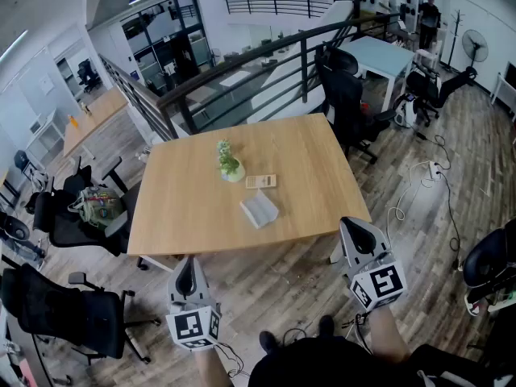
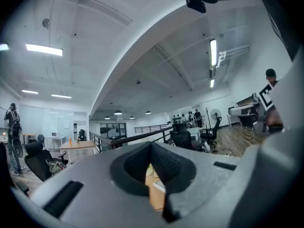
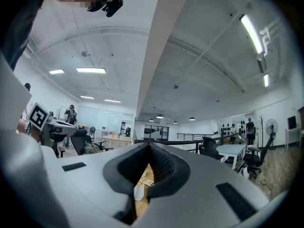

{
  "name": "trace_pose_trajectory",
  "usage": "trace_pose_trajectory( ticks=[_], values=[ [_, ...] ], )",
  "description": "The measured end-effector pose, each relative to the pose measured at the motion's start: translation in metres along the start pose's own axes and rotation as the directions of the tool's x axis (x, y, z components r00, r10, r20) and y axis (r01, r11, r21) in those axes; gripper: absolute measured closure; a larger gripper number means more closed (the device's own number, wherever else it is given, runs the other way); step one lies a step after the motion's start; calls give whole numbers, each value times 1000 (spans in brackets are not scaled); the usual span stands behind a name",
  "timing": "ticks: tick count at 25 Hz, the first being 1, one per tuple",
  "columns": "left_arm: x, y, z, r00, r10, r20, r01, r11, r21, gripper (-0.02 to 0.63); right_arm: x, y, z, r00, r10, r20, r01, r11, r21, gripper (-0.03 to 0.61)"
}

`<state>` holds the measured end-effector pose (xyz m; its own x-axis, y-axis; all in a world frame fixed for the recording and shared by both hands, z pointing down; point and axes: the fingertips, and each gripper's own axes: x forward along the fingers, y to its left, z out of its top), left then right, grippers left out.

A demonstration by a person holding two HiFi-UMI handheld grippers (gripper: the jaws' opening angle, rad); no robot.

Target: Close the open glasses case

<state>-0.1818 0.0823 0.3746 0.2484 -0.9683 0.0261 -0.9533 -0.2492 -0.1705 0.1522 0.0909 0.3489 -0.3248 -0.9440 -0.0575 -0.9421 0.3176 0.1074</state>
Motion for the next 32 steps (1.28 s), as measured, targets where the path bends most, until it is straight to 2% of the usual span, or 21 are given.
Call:
trace_pose_trajectory(
  ticks=[11,16,24,28,32],
  values=[
    [3,-12,2,1000,-8,11,8,1000,-5,615,1,-1,-3,1000,14,2,-14,1000,0,563],
    [4,-20,6,999,40,-6,-40,999,-16,614,-7,-10,-6,1000,25,18,-24,1000,-18,563],
    [16,-68,17,996,84,-10,-84,996,-2,614,-28,-65,-31,998,53,24,-54,996,76,563],
    [19,-103,27,996,87,-26,-85,995,51,614,-34,-100,-50,998,69,9,-69,989,131,563],
    [19,-114,22,994,92,-66,-87,993,75,614,-37,-117,-63,998,57,2,-57,984,169,563]
  ],
)
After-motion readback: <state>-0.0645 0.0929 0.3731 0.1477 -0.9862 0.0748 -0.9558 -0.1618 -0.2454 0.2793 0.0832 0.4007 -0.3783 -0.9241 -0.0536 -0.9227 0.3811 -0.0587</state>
